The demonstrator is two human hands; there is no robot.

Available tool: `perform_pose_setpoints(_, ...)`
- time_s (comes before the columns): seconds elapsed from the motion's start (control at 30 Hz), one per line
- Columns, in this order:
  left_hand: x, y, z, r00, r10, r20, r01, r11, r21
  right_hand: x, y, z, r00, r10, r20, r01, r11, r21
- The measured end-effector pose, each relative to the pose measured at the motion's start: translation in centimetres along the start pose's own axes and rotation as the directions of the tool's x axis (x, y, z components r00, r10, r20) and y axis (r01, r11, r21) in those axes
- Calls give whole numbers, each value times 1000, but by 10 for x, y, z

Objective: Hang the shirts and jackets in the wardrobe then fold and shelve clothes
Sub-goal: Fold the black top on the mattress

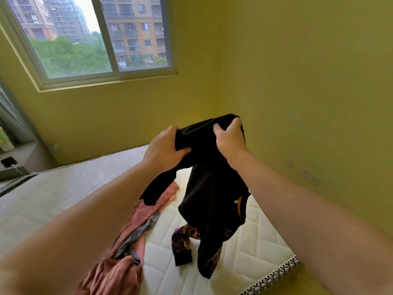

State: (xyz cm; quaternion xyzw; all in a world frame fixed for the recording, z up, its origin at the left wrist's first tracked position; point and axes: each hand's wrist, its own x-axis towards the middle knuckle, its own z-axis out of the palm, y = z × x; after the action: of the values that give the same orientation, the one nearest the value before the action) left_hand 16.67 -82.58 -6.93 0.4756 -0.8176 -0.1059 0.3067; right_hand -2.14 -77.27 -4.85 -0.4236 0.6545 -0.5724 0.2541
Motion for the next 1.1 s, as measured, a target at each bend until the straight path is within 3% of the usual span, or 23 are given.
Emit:
perform_pose_setpoints(0.07, 6, 4, -2, 998, 57, -6, -56, 994, 98, 1, 3, -5, 1000, 17, -10, -17, 1000, 14)
perform_pose_setpoints(0.2, 7, 7, 2, 999, 35, -18, -33, 997, 73, 0, 7, -8, 999, 23, -26, -22, 999, 35)
perform_pose_setpoints(0.4, -7, -2, 11, 964, -124, 235, 158, 979, -129, -2, 1, -14, 998, 50, -22, -47, 991, 124)
perform_pose_setpoints(0.5, -19, 2, 11, 900, -124, 419, 281, 899, -336, -5, -3, -18, 998, 56, -18, -52, 983, 176)
perform_pose_setpoints(0.63, -22, 6, 22, 814, -195, 547, 506, 701, -503, -9, -11, -23, 997, 72, 42, -80, 965, 249)
perform_pose_setpoints(0.77, -25, 10, 35, 860, -241, 451, 436, 806, -400, -18, -21, -20, 996, 42, 77, -61, 964, 258)
perform_pose_setpoints(1.0, -22, 7, 52, 941, -125, 316, 227, 924, -308, -29, -26, -22, 994, 75, 82, -98, 942, 322)
perform_pose_setpoints(1.1, -26, -3, 57, 927, -175, 331, 212, 974, -78, -28, -25, -30, 996, 84, 40, -93, 946, 311)
